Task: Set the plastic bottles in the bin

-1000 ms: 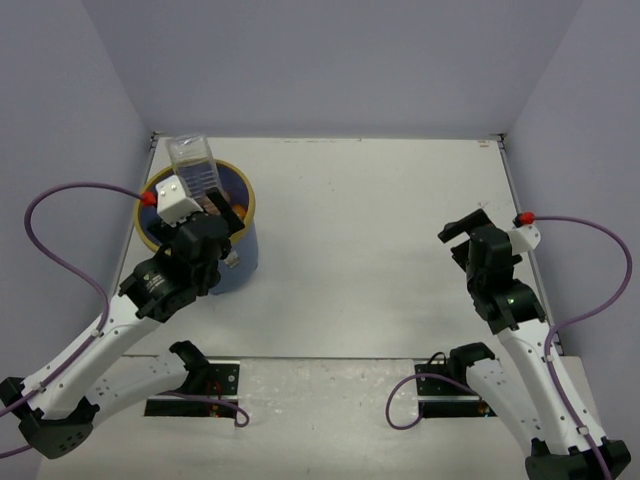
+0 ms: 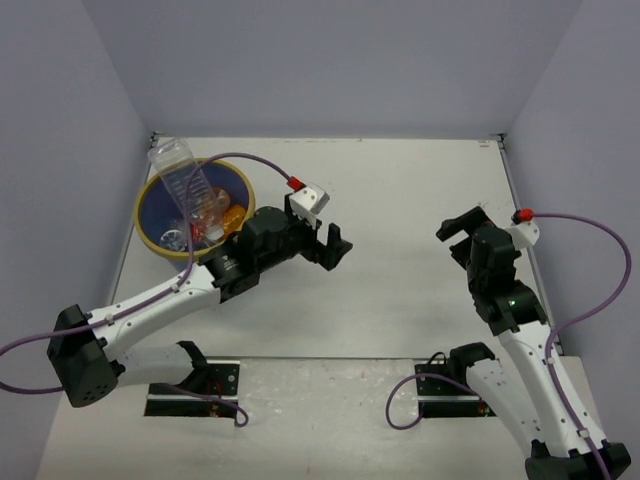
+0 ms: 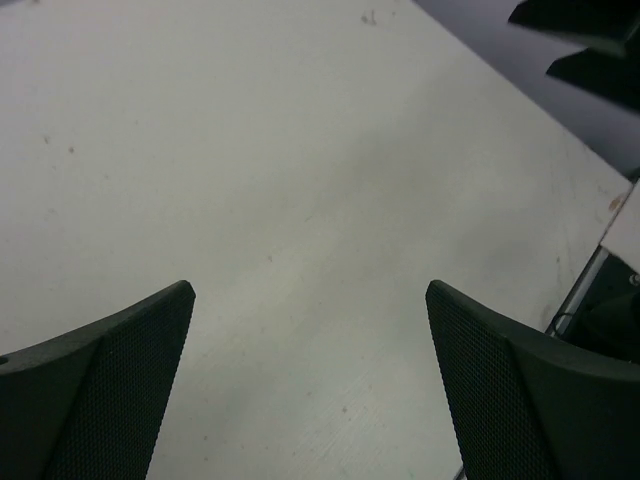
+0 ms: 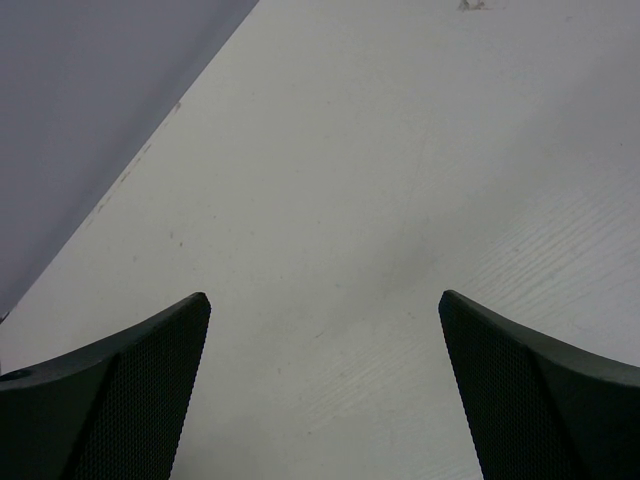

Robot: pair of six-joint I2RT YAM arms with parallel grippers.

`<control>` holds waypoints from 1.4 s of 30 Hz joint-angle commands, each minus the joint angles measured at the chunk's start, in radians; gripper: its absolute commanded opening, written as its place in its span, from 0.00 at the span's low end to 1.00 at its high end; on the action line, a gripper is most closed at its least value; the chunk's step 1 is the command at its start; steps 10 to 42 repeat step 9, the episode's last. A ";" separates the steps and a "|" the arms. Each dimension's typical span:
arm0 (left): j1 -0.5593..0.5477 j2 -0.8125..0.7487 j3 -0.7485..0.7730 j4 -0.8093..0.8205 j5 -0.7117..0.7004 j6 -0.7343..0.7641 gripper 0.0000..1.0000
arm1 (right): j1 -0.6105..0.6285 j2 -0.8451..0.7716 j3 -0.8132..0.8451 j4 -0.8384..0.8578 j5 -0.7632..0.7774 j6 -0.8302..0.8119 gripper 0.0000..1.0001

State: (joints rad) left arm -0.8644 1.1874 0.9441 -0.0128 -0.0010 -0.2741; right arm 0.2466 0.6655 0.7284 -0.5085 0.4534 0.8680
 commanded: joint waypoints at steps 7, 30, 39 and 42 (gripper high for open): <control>-0.008 -0.038 -0.149 0.143 -0.027 -0.083 1.00 | 0.000 -0.004 -0.012 0.084 -0.055 -0.049 0.99; -0.008 -0.053 -0.165 0.147 -0.039 -0.089 1.00 | 0.000 -0.009 -0.016 0.082 -0.055 -0.050 0.99; -0.008 -0.053 -0.165 0.147 -0.039 -0.089 1.00 | 0.000 -0.009 -0.016 0.082 -0.055 -0.050 0.99; -0.008 -0.053 -0.165 0.147 -0.039 -0.089 1.00 | 0.000 -0.009 -0.016 0.082 -0.055 -0.050 0.99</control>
